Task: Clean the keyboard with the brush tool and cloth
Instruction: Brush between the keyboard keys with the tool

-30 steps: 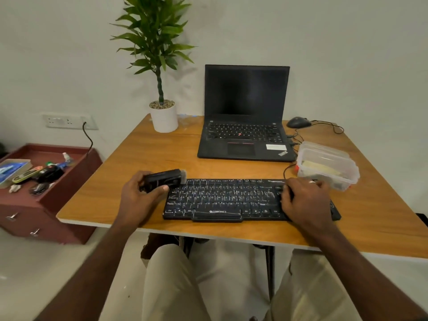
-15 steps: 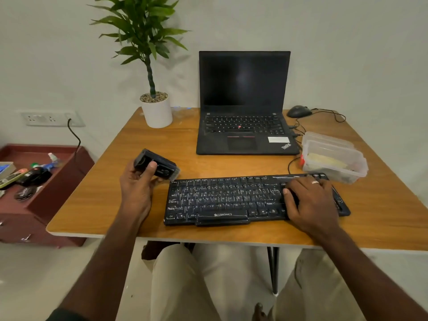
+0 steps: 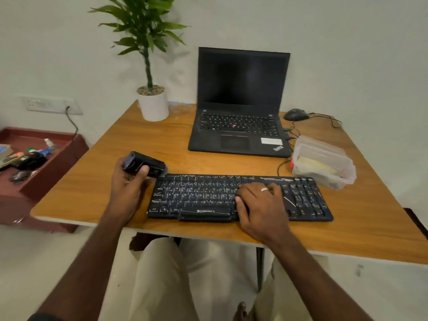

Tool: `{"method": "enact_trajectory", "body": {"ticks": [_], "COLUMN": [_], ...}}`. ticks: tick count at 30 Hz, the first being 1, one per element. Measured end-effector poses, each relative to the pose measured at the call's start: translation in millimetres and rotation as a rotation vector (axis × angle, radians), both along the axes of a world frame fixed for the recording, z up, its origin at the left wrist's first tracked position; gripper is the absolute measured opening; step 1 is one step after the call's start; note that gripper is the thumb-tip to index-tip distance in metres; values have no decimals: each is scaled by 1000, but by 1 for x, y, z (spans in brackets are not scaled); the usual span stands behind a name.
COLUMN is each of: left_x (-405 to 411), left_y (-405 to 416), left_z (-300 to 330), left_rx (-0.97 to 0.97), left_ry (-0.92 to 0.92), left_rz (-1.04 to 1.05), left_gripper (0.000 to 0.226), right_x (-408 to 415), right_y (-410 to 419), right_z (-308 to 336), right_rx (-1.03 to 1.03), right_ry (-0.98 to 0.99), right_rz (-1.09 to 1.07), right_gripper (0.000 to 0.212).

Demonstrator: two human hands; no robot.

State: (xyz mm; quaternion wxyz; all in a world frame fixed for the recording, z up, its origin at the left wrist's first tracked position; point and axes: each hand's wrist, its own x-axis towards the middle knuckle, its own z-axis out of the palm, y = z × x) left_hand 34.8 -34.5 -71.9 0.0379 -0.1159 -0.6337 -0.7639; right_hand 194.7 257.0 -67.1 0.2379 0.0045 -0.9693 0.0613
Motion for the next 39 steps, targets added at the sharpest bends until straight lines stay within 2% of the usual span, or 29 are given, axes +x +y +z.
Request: {"method": "enact_trajectory", "body": {"ticks": [6,9,14,18,22,26,30,33,36,39], "left_x": [11,14,7,-2,-8,-11,-12,-14,-15,-15], "left_y": [-5,-4,-2,17,26,4,-12,2,23,25], "left_z": [14,17,22,32,32,28,25,28,32,33], "left_rx": [155,80,-121,-231,-138,-1,-150,-219,-227,-152], "left_ry": [-112,-87,-34,20,-27,-19,26,63,52,46], "left_rz": [67,54,-23,-138,-172,-18,-74,-158,-238,-218], "left_gripper": [48,54,34,32,32,38,27,29,28,27], "right_x": [-1,-5,-6,-6,-5,-6,-7,-7,-6,-5], "right_y": [4,5,4,3,3,3,2,1,0,0], "right_z": [-3,-2,-2,-1,-2,-2,-2,-1,0,1], "right_rx": [-66,-69,-76,-67,-60,-56,-46,-43,-46,-55], "right_ry": [-74,-120,-118,-116,-110,-93,-99,-99,-96,-91], "right_rz": [4,6,18,12,11,12,9,8,8,12], "right_gripper": [23,23,23,23,24,20,20,20,21,23]}}
